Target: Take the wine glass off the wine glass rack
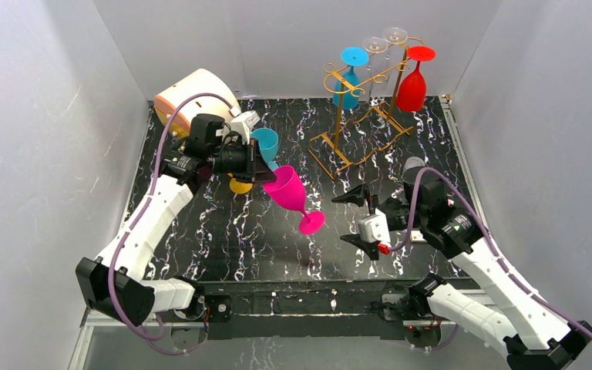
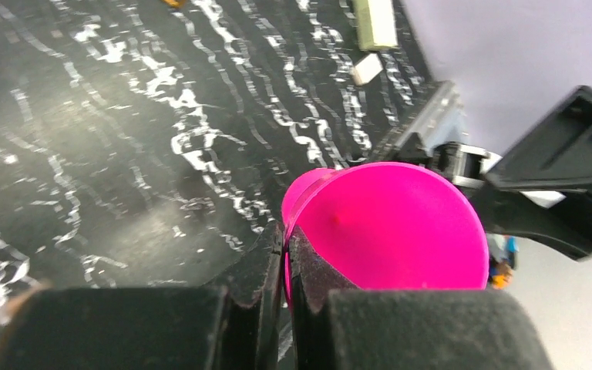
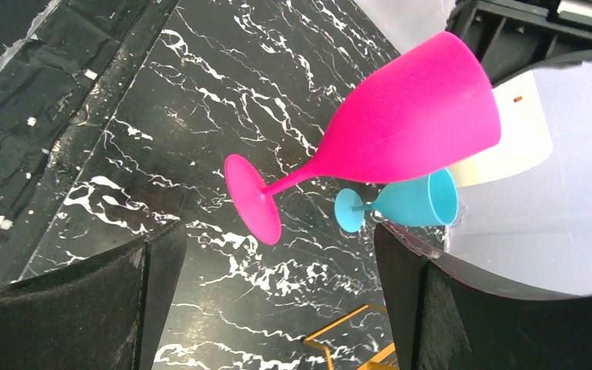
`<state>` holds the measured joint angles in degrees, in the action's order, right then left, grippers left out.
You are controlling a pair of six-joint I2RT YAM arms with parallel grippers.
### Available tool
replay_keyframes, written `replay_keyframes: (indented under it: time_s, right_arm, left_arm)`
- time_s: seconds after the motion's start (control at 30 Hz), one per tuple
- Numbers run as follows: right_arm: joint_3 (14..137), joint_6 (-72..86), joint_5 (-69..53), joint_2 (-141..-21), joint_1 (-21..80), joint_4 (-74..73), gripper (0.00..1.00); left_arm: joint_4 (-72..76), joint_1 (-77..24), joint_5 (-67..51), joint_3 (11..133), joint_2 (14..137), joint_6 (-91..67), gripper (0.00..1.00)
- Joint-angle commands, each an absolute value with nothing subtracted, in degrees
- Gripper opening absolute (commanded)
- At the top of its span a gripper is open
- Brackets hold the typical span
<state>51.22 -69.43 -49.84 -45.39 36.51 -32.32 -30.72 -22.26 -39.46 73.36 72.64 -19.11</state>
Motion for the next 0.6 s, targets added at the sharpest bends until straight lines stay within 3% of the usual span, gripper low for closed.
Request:
replay_keyframes:
  time_s: [0.0, 0.2, 0.37, 0.57]
  right_arm:
    - [48.8, -59.2, -48.8, -43.2, 36.8, -24.3, 0.99]
    - [45.0, -25.6, -38.3, -41.3, 36.8, -7.2, 0.99]
    - [47.6, -16.2, -31.0, -42.3, 36.9, -9.1, 0.99]
    - [50.7, 16.7, 1.4, -43.8, 36.8, -12.0, 0.99]
  left_arm:
    - [-37.7, -22.5, -27.1, 71.5, 69.0, -14.5, 0.0]
    - [-39.0, -22.4, -5.7, 66.6, 63.4, -11.2, 0.0]
    - [-40.0, -22.5, 12.7, 63.0, 59.3, -12.2, 0.0]
    - [-43.4, -22.5, 29.1, 61.1, 61.6, -23.1, 0.0]
